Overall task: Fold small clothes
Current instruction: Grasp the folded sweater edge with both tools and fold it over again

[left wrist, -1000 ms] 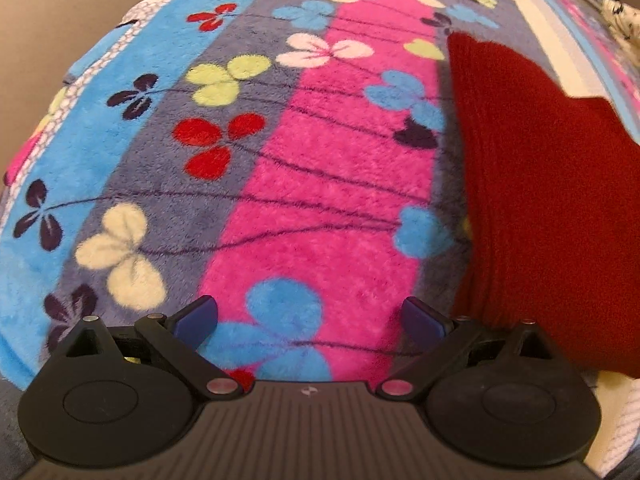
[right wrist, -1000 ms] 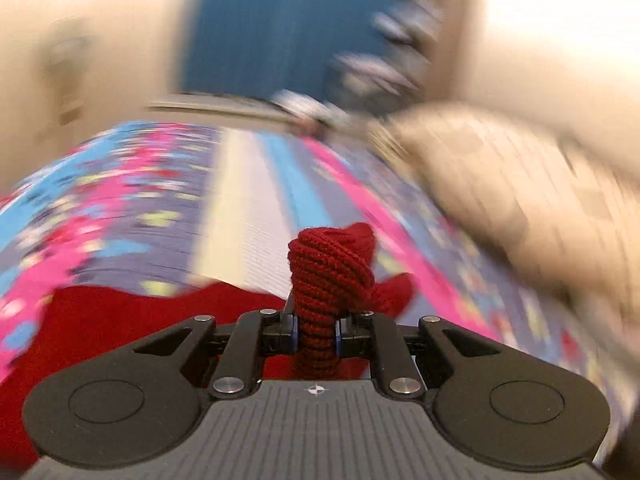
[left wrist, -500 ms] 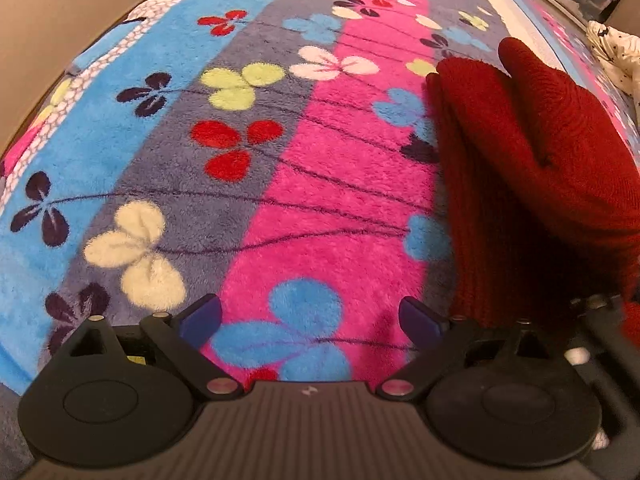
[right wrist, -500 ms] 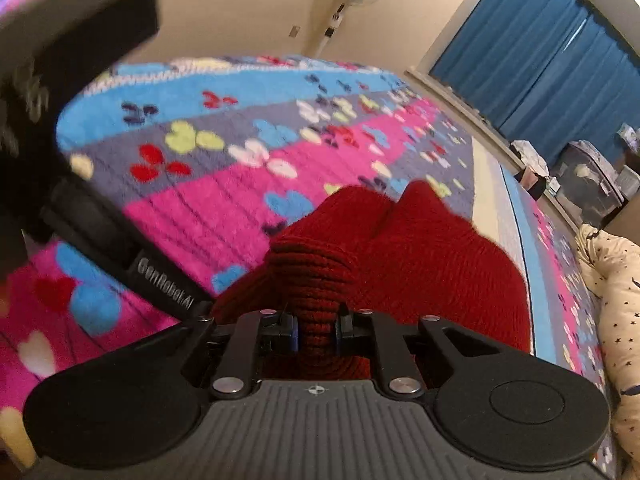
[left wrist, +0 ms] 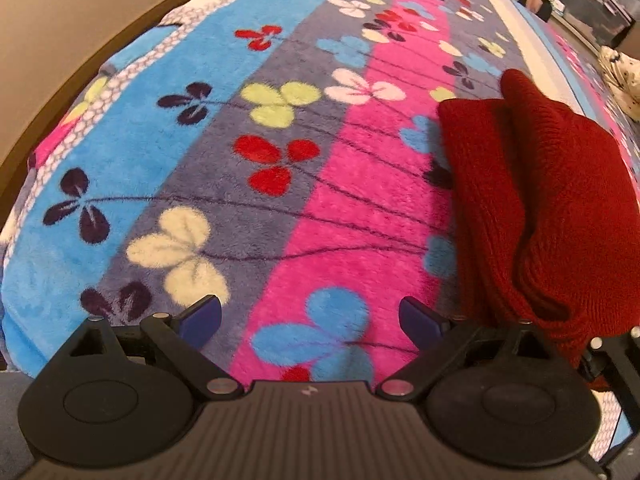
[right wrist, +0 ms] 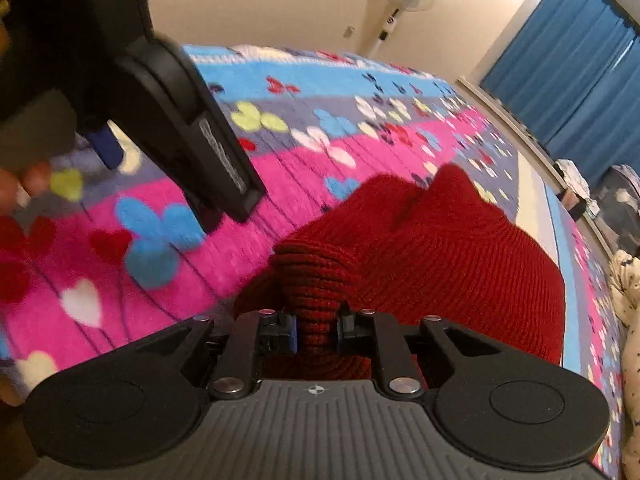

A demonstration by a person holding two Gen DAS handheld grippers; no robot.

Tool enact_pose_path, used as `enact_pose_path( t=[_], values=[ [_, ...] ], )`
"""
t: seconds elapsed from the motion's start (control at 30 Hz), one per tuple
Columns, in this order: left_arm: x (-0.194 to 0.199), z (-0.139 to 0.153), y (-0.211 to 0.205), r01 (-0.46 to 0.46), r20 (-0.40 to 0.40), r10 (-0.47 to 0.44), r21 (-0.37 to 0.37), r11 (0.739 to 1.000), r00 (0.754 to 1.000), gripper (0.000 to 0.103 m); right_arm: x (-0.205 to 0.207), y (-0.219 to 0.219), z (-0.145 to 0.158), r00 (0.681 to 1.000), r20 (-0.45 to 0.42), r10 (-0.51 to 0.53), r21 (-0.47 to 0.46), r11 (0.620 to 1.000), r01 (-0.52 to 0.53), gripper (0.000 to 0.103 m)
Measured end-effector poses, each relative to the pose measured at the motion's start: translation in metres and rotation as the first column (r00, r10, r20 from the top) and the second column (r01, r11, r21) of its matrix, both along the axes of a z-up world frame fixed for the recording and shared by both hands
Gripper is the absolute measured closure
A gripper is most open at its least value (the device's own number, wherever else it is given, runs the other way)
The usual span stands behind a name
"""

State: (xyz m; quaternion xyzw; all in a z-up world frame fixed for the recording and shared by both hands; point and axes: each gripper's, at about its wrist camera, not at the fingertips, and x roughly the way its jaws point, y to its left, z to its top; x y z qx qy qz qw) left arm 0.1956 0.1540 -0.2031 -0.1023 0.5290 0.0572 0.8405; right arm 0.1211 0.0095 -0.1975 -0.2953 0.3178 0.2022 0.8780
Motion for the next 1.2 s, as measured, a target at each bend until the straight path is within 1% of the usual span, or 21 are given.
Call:
enact_pose_path(
  t=[0.07,0.1,0.2,0.23,0.3,0.37,0.4,0.47,0.53,0.6,0.67,0.77,0.8,0.83,0.87,0.9,0.97,1.0,1.07,1.13,1.2],
  values=[
    [0.000,0.001,-0.004,0.003,0.000,-0.003,0.003,1.000,1.000,0.005,0.001,0.000,-0.004,1.000,-0.008,0.003,-0.011,1.000,-0.003,0.085],
    [0.000,0.002,-0.005,0.005,-0.002,-0.005,0.003,1.000,1.000,0.005,0.001,0.001,-0.010,1.000,-0.014,0.010,-0.032,0.999,-0.010,0.079],
    [-0.004,0.006,-0.007,0.008,-0.004,-0.008,0.014,1.000,1.000,0.004,-0.004,0.005,-0.017,0.999,0.014,0.033,-0.063,0.998,-0.032,0.071],
    [-0.006,0.007,-0.008,0.010,-0.002,-0.010,0.017,1.000,1.000,0.004,-0.007,0.004,-0.011,1.000,-0.001,0.024,-0.035,0.999,-0.024,0.061],
    [-0.009,0.011,-0.008,0.015,0.001,-0.015,0.017,1.000,1.000,0.004,-0.014,-0.003,0.009,0.998,-0.062,0.016,0.069,0.998,-0.012,0.048],
    [-0.011,0.019,-0.009,0.027,0.017,-0.027,-0.003,1.000,0.999,0.004,-0.026,-0.015,0.032,0.997,-0.072,0.007,0.163,0.987,0.005,0.047],
    [-0.012,0.024,-0.010,0.034,0.029,-0.033,-0.012,0.999,0.999,0.004,-0.033,-0.022,0.043,0.998,-0.064,-0.012,0.189,0.982,0.024,0.047],
    [-0.013,0.038,-0.016,0.049,0.058,-0.048,-0.012,0.999,0.997,0.004,-0.038,-0.043,0.060,0.996,-0.032,-0.084,0.231,0.969,0.089,0.047],
    [-0.011,0.052,-0.027,0.076,0.089,-0.074,-0.020,0.997,0.993,0.004,-0.041,-0.066,0.069,0.985,-0.009,-0.175,0.252,0.952,0.171,0.046],
    [-0.007,0.064,-0.041,0.113,0.113,-0.108,-0.038,0.993,0.988,0.001,-0.037,-0.089,0.073,0.962,0.011,-0.273,0.262,0.929,0.260,0.046],
    [0.000,0.072,-0.059,0.158,0.129,-0.151,-0.051,0.986,0.980,0.000,-0.029,-0.107,0.069,0.928,0.018,-0.373,0.258,0.898,0.356,0.044],
    [0.010,0.066,-0.089,0.227,0.106,-0.222,-0.048,0.973,0.969,0.000,-0.012,-0.130,0.056,0.875,-0.039,-0.483,0.296,0.831,0.471,0.043],
    [0.011,0.058,-0.096,0.230,0.092,-0.227,-0.022,0.973,0.969,0.001,-0.009,-0.134,0.049,0.865,-0.069,-0.497,0.300,0.816,0.493,0.044],
    [0.013,0.047,-0.103,0.210,0.074,-0.213,0.047,0.977,0.974,0.010,-0.004,-0.136,0.039,0.861,-0.112,-0.495,0.297,0.811,0.505,0.046],
    [0.015,0.035,-0.106,0.187,0.048,-0.195,0.128,0.974,0.980,0.011,0.000,-0.138,0.030,0.860,-0.159,-0.485,0.290,0.810,0.510,0.048],
    [0.018,0.022,-0.105,0.183,0.019,-0.188,0.151,0.971,0.982,0.010,0.004,-0.140,0.018,0.856,-0.212,-0.471,0.279,0.810,0.515,0.049],
    [0.018,0.005,-0.091,0.136,-0.013,-0.135,0.078,0.988,0.991,0.002,0.005,-0.138,-0.003,0.852,-0.254,-0.458,0.252,0.819,0.516,0.048],
    [0.017,0.002,-0.087,0.114,-0.012,-0.114,0.066,0.991,0.993,0.000,0.002,-0.136,-0.007,0.858,-0.244,-0.453,0.245,0.827,0.506,0.047],
    [0.016,0.002,-0.084,0.126,-0.002,-0.126,0.053,0.991,0.992,0.000,0.002,-0.137,-0.007,0.863,-0.234,-0.447,0.256,0.828,0.498,0.046],
    [0.016,0.008,-0.085,0.138,-0.012,-0.138,0.050,0.989,0.990,0.000,0.000,-0.142,0.001,0.852,-0.262,-0.453,0.272,0.813,0.515,0.046],
    [0.012,0.020,-0.084,0.153,-0.008,-0.153,0.052,0.987,0.988,0.000,-0.001,-0.151,0.017,0.834,-0.301,-0.463,0.309,0.780,0.545,0.044]
  ],
)
